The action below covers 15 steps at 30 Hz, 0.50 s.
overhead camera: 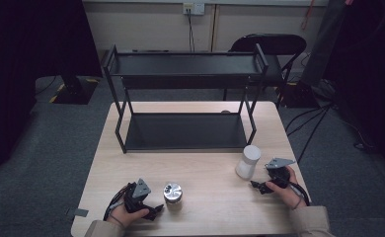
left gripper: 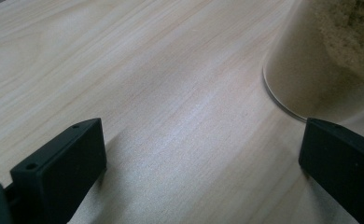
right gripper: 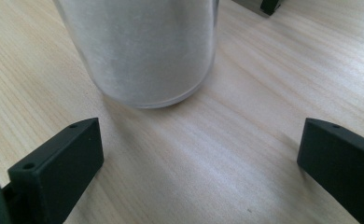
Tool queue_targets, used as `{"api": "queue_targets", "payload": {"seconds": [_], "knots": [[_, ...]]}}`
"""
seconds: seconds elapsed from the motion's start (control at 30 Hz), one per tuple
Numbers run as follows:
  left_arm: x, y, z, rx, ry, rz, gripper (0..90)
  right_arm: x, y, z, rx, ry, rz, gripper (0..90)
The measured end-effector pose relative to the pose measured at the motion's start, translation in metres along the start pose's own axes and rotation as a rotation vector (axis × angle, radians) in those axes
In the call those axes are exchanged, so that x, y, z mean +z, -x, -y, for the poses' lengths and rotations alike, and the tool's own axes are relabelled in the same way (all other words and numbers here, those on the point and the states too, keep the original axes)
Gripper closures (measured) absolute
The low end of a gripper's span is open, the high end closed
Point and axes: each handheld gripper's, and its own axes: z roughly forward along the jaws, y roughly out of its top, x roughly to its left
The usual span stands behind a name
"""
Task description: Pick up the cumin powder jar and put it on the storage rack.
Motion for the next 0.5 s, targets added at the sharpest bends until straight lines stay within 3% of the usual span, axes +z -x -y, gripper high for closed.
{"api": "queue_targets", "payload": {"seconds": [0.5], "knots": [[-0.0002,0.0015,0.0002,-0.008,0.0,-0.007,0.0,0.0,0.0,-0.0001,0.001,0.0,0.0,0.0]]}}
